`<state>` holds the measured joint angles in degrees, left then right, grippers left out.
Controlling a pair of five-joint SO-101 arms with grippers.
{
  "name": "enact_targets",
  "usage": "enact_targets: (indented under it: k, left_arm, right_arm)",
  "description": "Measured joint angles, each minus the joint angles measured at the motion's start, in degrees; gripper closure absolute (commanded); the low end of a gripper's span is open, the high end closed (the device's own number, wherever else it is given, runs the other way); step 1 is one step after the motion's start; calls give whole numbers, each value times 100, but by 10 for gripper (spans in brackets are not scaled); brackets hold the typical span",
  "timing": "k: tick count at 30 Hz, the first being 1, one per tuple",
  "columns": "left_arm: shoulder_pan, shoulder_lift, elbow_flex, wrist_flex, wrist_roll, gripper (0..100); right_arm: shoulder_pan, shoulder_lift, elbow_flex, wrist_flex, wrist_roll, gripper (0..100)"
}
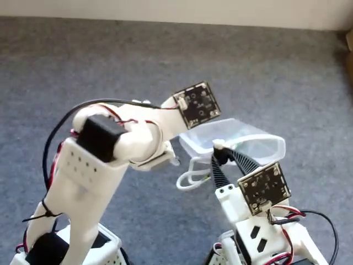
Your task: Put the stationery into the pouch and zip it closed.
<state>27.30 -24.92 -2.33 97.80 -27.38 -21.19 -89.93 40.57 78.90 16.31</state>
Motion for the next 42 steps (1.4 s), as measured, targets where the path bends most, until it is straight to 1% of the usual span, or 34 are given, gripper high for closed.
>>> enact_targets:
  k: [6, 15, 20, 25, 33, 42]
  left_arm:
    - [0, 0, 712, -580, 0, 720]
    - [0, 0, 1749, -1679, 0, 719]
    - [-18, 0, 1890, -2110, 431, 719]
    - [176, 0, 1890, -2145, 633, 719]
    - [563, -9, 1899, -2145, 677, 719]
    - [985, -818, 1899, -2145, 686, 719]
  right_arm:
    - [0, 668, -44, 44, -9, 994]
    - [0, 809, -185, 53, -9, 994]
    - [0, 809, -193, 53, -9, 994]
    - [26, 809, -193, 62, -9, 994]
    - [70, 809, -193, 62, -9, 994]
    - [70, 809, -193, 62, -9, 994]
